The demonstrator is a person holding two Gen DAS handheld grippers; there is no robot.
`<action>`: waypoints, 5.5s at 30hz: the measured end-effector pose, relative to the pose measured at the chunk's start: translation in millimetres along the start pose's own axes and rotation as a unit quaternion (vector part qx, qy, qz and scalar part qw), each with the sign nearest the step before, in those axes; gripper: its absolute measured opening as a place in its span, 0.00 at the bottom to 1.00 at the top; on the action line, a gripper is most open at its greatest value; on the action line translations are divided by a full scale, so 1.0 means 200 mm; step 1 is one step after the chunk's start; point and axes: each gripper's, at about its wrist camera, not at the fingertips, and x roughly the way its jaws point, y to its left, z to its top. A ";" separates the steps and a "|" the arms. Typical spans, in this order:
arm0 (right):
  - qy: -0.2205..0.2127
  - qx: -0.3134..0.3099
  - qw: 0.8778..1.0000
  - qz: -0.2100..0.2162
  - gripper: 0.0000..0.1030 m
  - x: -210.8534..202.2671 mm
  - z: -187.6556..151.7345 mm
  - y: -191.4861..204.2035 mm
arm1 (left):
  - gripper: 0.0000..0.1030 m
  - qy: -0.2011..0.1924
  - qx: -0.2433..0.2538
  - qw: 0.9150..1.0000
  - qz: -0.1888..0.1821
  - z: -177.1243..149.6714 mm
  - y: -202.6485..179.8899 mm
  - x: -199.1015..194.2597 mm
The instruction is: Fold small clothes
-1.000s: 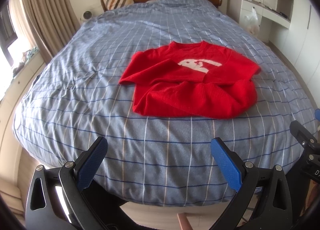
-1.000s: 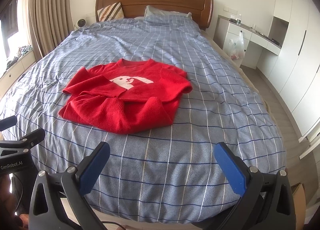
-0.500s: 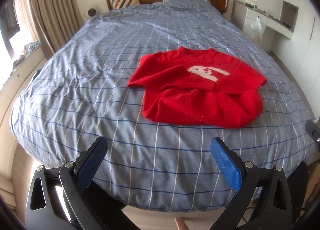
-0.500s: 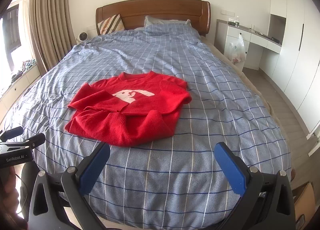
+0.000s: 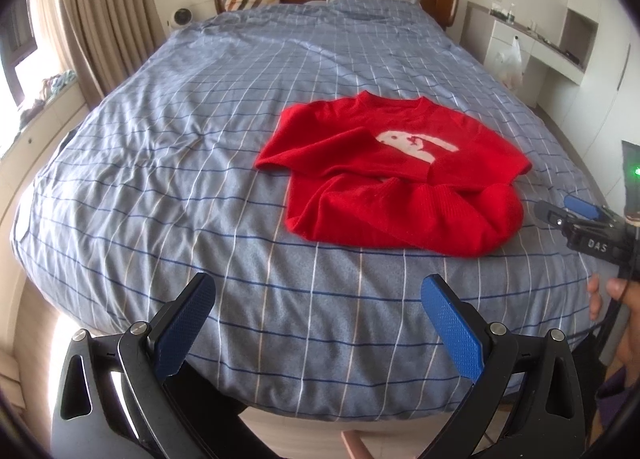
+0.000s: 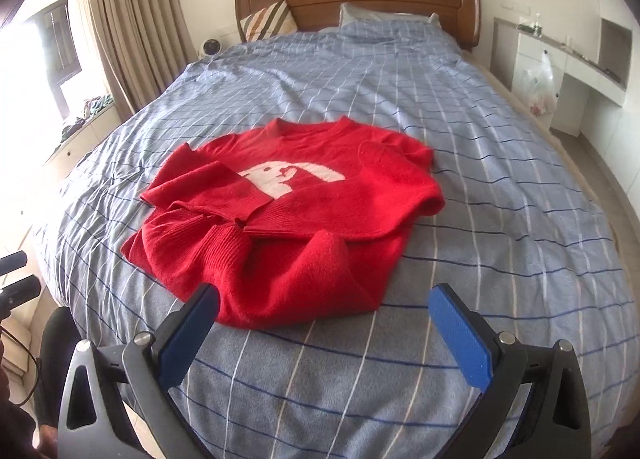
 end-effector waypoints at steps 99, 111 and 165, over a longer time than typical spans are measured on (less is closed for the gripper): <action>0.130 0.132 0.980 0.073 0.02 0.04 -0.75 -0.05 | 0.01 0.140 -0.035 0.988 -0.051 -0.46 0.16 0.50; 0.185 0.151 0.971 -0.022 0.01 0.16 -0.88 -0.11 | 0.01 0.162 0.003 0.986 0.033 -0.51 0.14 0.68; 0.107 -0.145 0.983 0.025 0.07 0.72 0.16 0.36 | 0.76 0.086 -0.094 0.991 0.043 -0.38 0.41 0.32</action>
